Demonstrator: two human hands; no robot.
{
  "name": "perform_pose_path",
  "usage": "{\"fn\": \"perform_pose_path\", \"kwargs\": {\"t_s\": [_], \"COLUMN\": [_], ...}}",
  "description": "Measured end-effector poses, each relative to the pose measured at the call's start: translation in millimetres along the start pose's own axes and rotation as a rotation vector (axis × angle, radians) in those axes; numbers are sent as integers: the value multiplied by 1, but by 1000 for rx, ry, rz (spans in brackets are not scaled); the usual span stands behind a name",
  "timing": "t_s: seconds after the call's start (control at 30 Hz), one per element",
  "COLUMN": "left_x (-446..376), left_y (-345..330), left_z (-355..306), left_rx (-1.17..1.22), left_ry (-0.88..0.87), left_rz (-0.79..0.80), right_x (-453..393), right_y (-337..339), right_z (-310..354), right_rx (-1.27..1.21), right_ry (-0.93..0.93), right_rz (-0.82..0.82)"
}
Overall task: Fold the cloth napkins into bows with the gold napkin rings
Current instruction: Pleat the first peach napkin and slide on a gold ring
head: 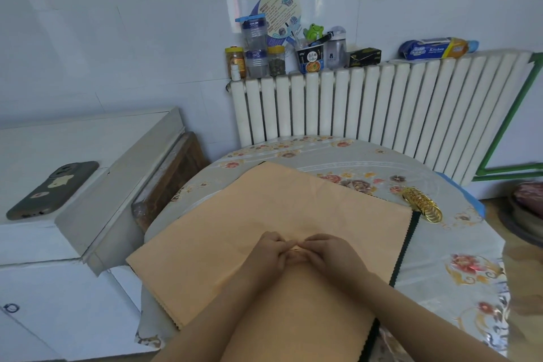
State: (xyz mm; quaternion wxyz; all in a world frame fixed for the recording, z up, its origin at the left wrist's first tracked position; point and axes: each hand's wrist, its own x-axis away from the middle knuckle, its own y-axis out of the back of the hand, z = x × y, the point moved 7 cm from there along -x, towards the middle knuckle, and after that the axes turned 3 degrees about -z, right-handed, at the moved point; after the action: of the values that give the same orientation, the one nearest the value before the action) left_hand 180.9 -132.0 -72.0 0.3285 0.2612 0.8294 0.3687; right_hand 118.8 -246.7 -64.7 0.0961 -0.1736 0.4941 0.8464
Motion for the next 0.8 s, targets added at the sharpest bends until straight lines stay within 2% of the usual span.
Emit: {"fn": "perform_pose_path", "kwargs": {"t_s": [0.2,0.4,0.57,0.67,0.8], "left_x": [-34,-70,-83,-87,-92], "left_y": [-23,-42,-58,-69,-74], "left_z": [-23,-46,-53,-56,-55], "left_rx": [-44,-150,-205,-200,-173], "left_ry": [-114,-259,-327,-334,-329], "left_rz": [9,-121,-191,-177,-170], "right_x": [11,24,47,59,67], "right_y": [43,95,134,145,141], "right_z": [-42,-121,-176,-199,-220], "right_rx": [1,24,205,253,316], "right_ry": [-181,-551,-809,-938,-1046], "right_rz": [-101,-360,-502,-503,-364]}}
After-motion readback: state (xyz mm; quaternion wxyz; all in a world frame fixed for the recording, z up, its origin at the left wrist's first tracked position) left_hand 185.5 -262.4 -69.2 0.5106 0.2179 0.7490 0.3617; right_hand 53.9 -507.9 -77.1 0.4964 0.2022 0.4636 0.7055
